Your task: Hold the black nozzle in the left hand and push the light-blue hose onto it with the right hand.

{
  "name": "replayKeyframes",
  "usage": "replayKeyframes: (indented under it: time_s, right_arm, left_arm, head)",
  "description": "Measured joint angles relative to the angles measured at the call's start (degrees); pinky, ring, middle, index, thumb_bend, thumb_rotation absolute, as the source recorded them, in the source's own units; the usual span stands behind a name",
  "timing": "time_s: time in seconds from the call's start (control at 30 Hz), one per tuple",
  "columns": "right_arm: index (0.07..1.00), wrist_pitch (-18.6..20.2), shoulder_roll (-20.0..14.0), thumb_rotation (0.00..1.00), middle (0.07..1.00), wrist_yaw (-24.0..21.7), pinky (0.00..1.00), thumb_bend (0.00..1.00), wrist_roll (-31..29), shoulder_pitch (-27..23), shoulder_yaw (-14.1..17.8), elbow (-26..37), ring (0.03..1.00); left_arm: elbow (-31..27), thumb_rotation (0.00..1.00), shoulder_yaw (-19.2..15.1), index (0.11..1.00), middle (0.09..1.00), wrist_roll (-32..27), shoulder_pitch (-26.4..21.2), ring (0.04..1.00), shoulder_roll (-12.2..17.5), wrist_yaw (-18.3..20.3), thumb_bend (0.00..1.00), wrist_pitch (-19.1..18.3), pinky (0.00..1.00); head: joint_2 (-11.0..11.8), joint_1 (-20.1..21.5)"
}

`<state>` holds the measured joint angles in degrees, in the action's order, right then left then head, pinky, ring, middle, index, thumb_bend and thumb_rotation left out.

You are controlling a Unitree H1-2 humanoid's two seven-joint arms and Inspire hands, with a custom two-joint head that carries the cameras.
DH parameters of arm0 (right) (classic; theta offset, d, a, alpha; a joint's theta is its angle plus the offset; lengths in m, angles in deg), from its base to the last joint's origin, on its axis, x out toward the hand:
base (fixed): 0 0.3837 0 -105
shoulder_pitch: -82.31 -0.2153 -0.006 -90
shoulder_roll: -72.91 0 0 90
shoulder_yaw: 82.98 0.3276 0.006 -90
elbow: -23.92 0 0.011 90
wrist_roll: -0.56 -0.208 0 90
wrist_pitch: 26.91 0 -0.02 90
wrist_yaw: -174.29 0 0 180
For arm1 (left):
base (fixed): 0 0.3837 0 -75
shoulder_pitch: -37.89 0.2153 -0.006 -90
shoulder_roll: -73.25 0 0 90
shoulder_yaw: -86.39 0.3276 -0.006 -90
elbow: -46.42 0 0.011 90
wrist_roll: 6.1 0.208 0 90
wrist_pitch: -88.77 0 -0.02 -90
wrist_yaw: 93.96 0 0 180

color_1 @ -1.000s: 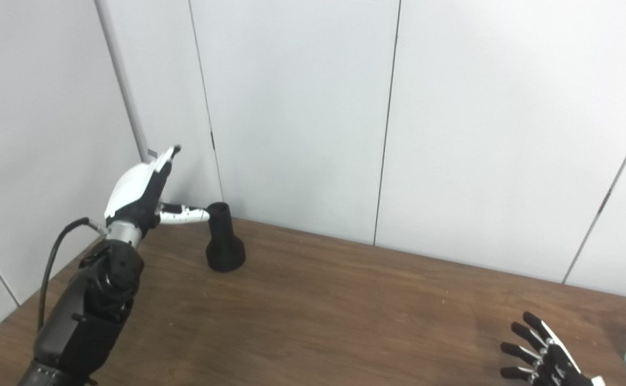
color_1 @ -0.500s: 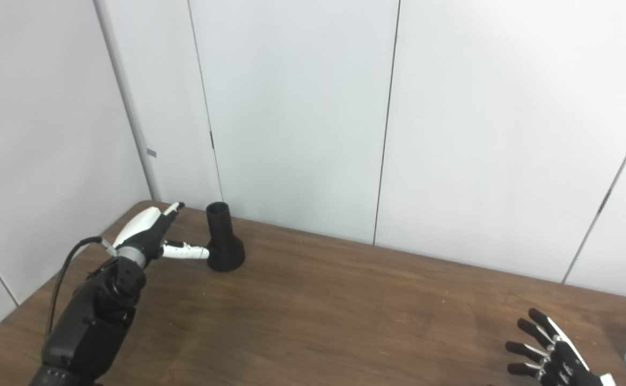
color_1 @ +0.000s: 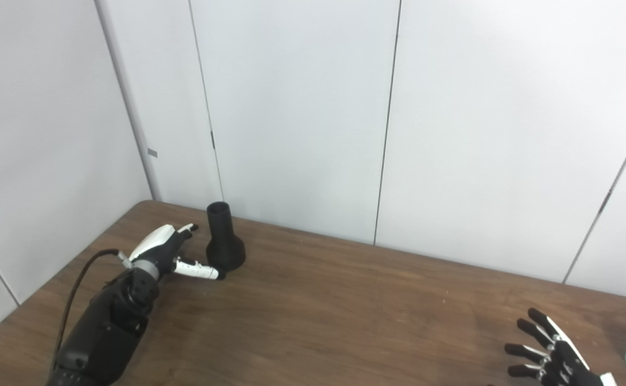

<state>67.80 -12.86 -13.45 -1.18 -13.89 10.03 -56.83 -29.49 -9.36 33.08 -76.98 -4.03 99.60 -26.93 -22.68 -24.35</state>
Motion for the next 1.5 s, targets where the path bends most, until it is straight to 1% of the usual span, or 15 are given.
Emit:
replayKeyframes:
  time_s: [0.13, 0.2, 0.3, 0.47, 0.57, 0.7, 0.9, 1.0, 1.03, 1.17, 1.23, 1.27, 1.37, 1.5]
  right_arm:
    - [0.895, 0.0, 0.0, 0.14, 0.849, 0.0, 0.55, 0.55, 0.0, 0.1, 0.0, 0.4, 0.687]
    - [0.894, 0.0, 0.0, 0.14, 0.845, 0.0, 0.55, 0.55, 0.0, 0.2, 0.0, 0.4, 0.682]
    - [0.894, 0.0, 0.0, 0.14, 0.840, 0.0, 0.56, 0.55, 0.0, 0.3, 0.0, 0.4, 0.679]
    - [0.892, 0.0, 0.0, 0.15, 0.828, 0.0, 0.54, 0.56, -0.1, 0.3, 0.0, 0.5, 0.664]
    - [0.890, 0.0, 0.1, 0.16, 0.824, 0.0, 0.54, 0.56, -0.3, 0.4, 0.0, 0.7, 0.659]
    - [0.890, 0.0, 0.1, 0.17, 0.819, 0.0, 0.53, 0.57, -0.4, 0.5, 0.0, 1.5, 0.650]
    - [0.889, 0.2, 0.1, 0.17, 0.815, 0.0, 0.53, 0.57, -0.4, 0.7, 0.0, 1.9, 0.648]
    - [0.889, 0.4, 0.1, 0.17, 0.817, 0.0, 0.54, 0.57, -0.3, 0.9, 0.0, 2.5, 0.649]
    - [0.888, 0.4, 0.1, 0.18, 0.817, 0.0, 0.54, 0.58, -0.3, 0.9, 0.0, 2.6, 0.648]
    - [0.886, 0.6, 0.1, 0.18, 0.816, 0.0, 0.54, 0.58, -0.1, 0.9, 0.0, 2.7, 0.647]
    - [0.886, 0.6, 0.0, 0.18, 0.815, 0.0, 0.54, 0.59, -0.1, 0.9, 0.0, 2.7, 0.647]
    - [0.884, 0.7, 0.1, 0.19, 0.814, 0.0, 0.53, 0.59, -0.1, 0.9, 0.0, 2.8, 0.646]
    - [0.882, 0.8, 0.1, 0.19, 0.815, 0.0, 0.53, 0.59, -0.1, 0.9, 0.0, 2.8, 0.647]
    - [0.882, 1.5, 0.1, 0.18, 0.816, 0.0, 0.53, 0.59, -0.2, 0.9, 0.0, 2.9, 0.648]
  left_arm:
    - [1.9, 0.37, 1.8, 0.916, 0.959, -1.5, 0.0, 0.996, -0.2, -3.8, 1.00, 0.9, 1.00]
    - [2.8, 0.37, 2.5, 0.916, 0.959, -1.8, -0.2, 0.997, -0.2, -5.1, 1.00, 1.2, 1.00]
    - [4.1, 0.36, 3.2, 0.915, 0.951, -3.0, -0.8, 0.989, -0.2, -6.8, 1.00, 1.4, 0.99]
    - [7.7, 0.35, 4.4, 0.915, 0.947, -4.2, -2.3, 0.978, -0.6, -11.0, 1.00, 2.8, 0.98]
    - [9.2, 0.34, 5.2, 0.914, 0.950, -5.2, -2.8, 0.976, -0.9, -12.9, 1.00, 3.7, 0.96]
    - [10.2, 0.33, 6.4, 0.911, 0.941, -5.6, -3.3, 0.963, -0.8, -14.7, 1.00, 3.9, 0.91]
    - [11.1, 0.35, 8.3, 0.901, 0.925, -5.7, -4.3, 0.955, -0.5, -15.0, 1.00, 3.8, 0.91]
    - [11.3, 0.36, 9.3, 0.862, 0.891, -5.7, -4.5, 0.959, -0.3, -15.0, 1.00, 3.8, 0.90]
    - [11.5, 0.35, 9.5, 0.841, 0.865, -5.7, -4.7, 0.950, -0.2, -15.0, 1.00, 3.8, 0.90]
    - [12.3, 0.33, 9.5, 0.795, 0.809, -6.7, -5.3, 0.899, -0.2, -15.1, 1.00, 4.2, 0.88]
    - [12.5, 0.31, 9.1, 0.772, 0.787, -8.0, -5.6, 0.881, -0.2, -15.1, 1.00, 4.3, 0.85]
    - [12.5, 0.29, 8.9, 0.758, 0.782, -8.5, -5.7, 0.869, -0.2, -15.1, 0.99, 4.3, 0.82]
    - [12.6, 0.26, 9.1, 0.739, 0.785, -9.1, -6.2, 0.847, -0.1, -15.2, 0.98, 4.7, 0.76]
    - [12.6, 0.26, 9.7, 0.735, 0.775, -9.6, -6.4, 0.835, 0.0, -15.2, 0.98, 5.5, 0.83]
  head:
    - [-0.3, 0.2]
    - [-0.4, 0.3]
    - [-0.4, 0.5]
    - [-0.6, 1.1]
    - [-0.8, 1.3]
    - [-1.0, 1.5]
    - [-1.5, 1.8]
    - [-1.8, 2.3]
    - [-1.8, 2.3]
    - [-2.0, 2.5]
    - [-2.2, 2.4]
    - [-2.2, 2.4]
    - [-2.3, 2.5]
    - [-2.5, 2.8]
